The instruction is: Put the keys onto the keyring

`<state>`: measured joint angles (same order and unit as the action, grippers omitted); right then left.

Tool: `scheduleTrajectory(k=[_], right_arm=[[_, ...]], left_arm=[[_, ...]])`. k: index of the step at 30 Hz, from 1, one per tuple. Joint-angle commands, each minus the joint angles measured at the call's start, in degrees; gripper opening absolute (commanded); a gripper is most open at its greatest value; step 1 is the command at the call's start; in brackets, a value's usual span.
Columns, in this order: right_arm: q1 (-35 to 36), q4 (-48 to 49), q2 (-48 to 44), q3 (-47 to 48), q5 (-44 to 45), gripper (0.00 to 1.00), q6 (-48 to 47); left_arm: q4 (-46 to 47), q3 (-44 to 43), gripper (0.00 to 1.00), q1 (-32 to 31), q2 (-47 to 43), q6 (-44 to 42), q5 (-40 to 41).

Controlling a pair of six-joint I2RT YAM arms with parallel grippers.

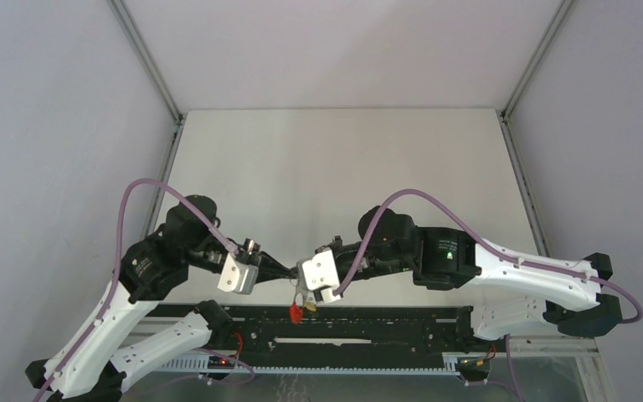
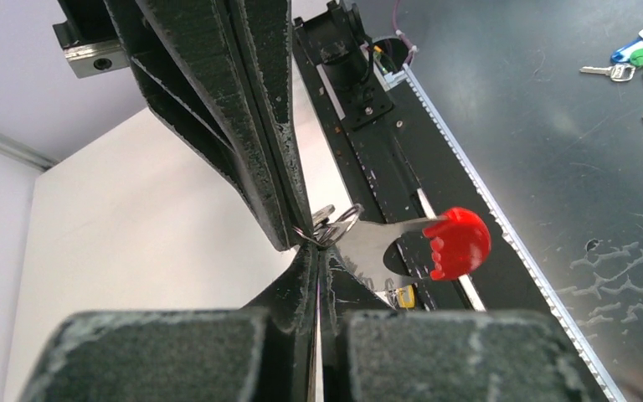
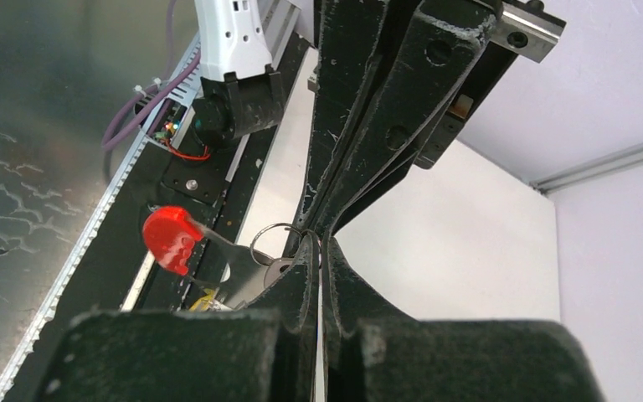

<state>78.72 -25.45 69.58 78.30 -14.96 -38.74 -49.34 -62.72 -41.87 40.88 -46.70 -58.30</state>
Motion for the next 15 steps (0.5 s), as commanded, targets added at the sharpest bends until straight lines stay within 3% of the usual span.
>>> scheduleTrajectory(k=[1, 15], right_arm=[[-0.88, 1.78, 2.04, 2.05, 7.2, 0.0, 2.84], [-0.93, -1.08, 1.71, 2.47, 9.5, 0.0, 5.31]], left_arm=[[2.21, -2.86, 0.0, -0.87, 0.17, -2.64, -1.06], [6.67, -1.09, 0.0, -0.83, -1.41, 0.3, 0.13]])
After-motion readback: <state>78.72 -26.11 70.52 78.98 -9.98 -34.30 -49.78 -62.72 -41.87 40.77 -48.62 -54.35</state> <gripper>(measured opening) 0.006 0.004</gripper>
